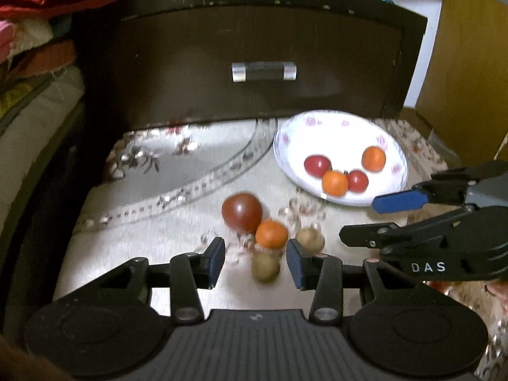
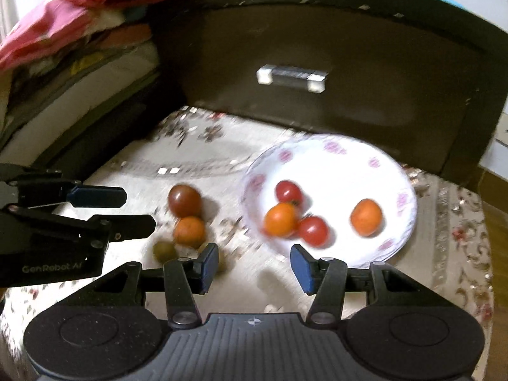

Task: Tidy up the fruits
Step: 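Open the left tool over the plate while the right tool releases its orange, then grasp a small brown fruit with the left tool while the right tool grasps the other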

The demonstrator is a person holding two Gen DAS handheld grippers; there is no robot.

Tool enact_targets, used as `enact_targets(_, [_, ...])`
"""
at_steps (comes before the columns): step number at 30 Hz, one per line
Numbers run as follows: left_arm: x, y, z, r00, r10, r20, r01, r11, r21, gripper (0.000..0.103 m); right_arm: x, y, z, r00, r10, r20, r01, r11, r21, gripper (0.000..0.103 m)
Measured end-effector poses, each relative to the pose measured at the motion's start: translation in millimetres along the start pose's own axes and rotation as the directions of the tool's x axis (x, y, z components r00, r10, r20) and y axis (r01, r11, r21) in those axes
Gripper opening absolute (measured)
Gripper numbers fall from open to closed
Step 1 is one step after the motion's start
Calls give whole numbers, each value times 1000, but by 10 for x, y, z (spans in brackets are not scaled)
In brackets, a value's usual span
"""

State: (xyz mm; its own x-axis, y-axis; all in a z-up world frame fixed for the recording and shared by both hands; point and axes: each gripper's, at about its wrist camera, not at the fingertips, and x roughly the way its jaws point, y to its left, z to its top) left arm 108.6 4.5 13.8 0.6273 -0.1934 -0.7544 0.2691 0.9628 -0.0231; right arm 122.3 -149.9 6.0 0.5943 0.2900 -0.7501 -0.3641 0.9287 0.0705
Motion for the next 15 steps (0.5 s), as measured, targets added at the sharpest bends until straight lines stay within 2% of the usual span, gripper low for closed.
enact_targets(7, [91,35,-176,998,-18,-53,18,1000,11,48,186,141,-57,999,22,-34,-24,998,-58,48])
enact_targets(15, [202,9,-187,997,-28,-67,31,999,39,48,392,185,-70,998,34,-46,-38,996,-84,48])
